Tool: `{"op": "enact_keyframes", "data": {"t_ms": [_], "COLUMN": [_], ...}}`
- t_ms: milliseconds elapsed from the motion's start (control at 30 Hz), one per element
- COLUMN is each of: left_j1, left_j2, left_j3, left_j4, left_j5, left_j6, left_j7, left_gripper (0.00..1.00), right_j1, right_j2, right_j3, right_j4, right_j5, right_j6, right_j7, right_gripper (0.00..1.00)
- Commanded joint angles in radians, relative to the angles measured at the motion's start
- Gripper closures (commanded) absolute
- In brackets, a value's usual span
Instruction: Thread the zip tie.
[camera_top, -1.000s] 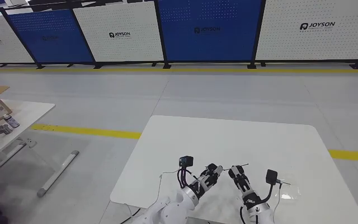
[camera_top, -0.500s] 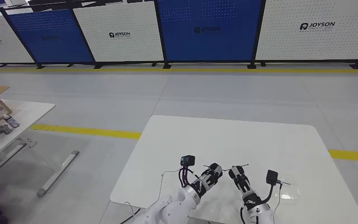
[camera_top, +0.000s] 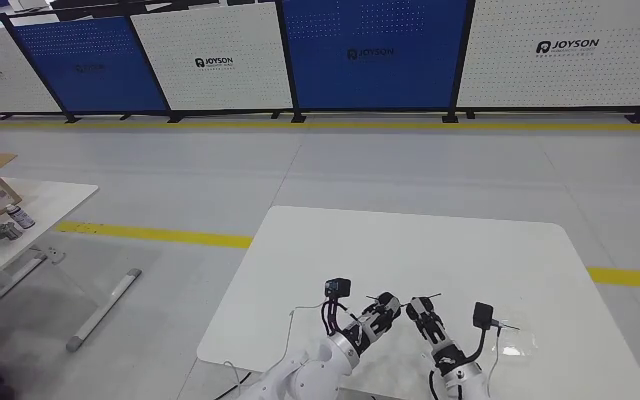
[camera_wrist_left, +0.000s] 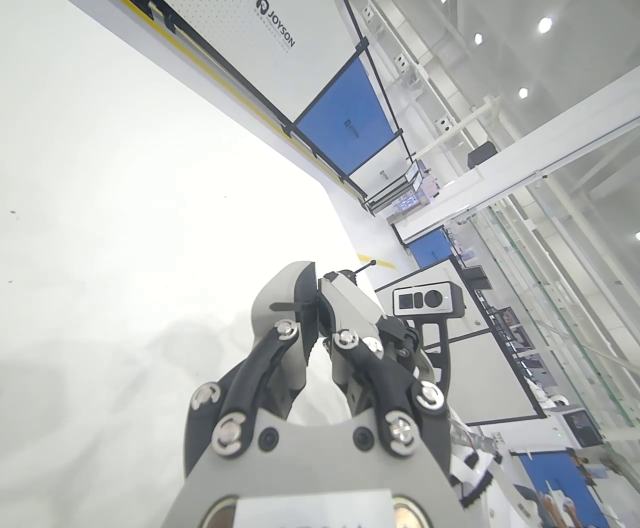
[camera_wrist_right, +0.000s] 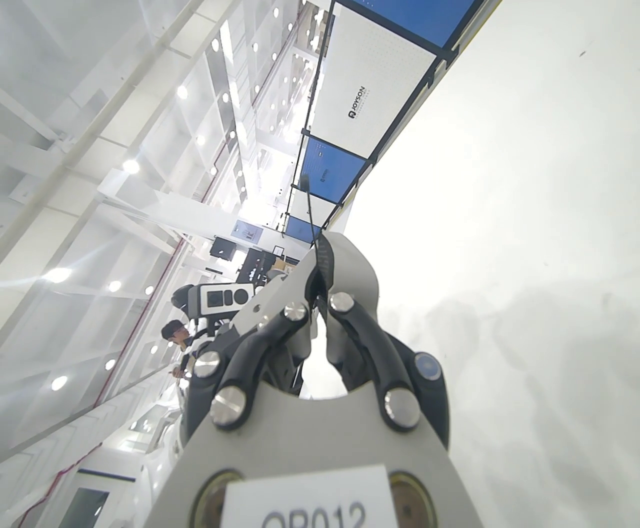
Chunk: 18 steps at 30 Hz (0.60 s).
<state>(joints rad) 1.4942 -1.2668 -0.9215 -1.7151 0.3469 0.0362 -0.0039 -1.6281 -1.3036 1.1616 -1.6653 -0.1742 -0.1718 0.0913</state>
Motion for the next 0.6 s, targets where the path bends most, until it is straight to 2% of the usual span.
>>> {"op": "enact_keyframes", "data": {"t_ms": [0,200,233,267,333,433,567], "left_j1": [0.002,0.007,0.008,0.008,0.008,0.007,0.004], "left_j2": [0.0,0.001,0.001,0.001,0.001,0.0,-0.001], "left_j3": [-0.001,-0.003,-0.003,-0.003,-0.003,-0.005,-0.008], "left_j4": [-0.002,-0.003,-0.002,-0.002,-0.002,0.002,0.008], "left_j5": [0.002,0.005,0.005,0.005,0.005,0.003,-0.009], "left_j6": [-0.002,-0.003,-0.003,-0.003,-0.003,-0.002,0.001], "left_j7": [0.002,0.002,0.002,0.001,0.0,0.001,0.001], "left_gripper": [1.0,1.0,1.0,1.0,1.0,1.0,1.0], "right_j1": [-0.002,-0.009,-0.009,-0.009,-0.01,-0.013,-0.018], "right_j2": [0.0,0.0,0.0,-0.001,-0.001,0.0,0.001], "right_j3": [0.002,0.004,0.004,0.004,0.004,0.006,0.011], "right_j4": [-0.004,-0.007,-0.007,-0.007,-0.007,-0.01,-0.016], "right_j5": [0.0,0.015,0.019,0.021,0.023,0.021,0.017], "right_j6": [0.002,-0.003,-0.005,-0.007,-0.011,-0.014,-0.015], "right_j7": [-0.001,0.001,0.001,0.002,0.001,-0.001,-0.001], "right_gripper": [1.0,1.0,0.85,0.78,0.77,0.69,0.74]}}
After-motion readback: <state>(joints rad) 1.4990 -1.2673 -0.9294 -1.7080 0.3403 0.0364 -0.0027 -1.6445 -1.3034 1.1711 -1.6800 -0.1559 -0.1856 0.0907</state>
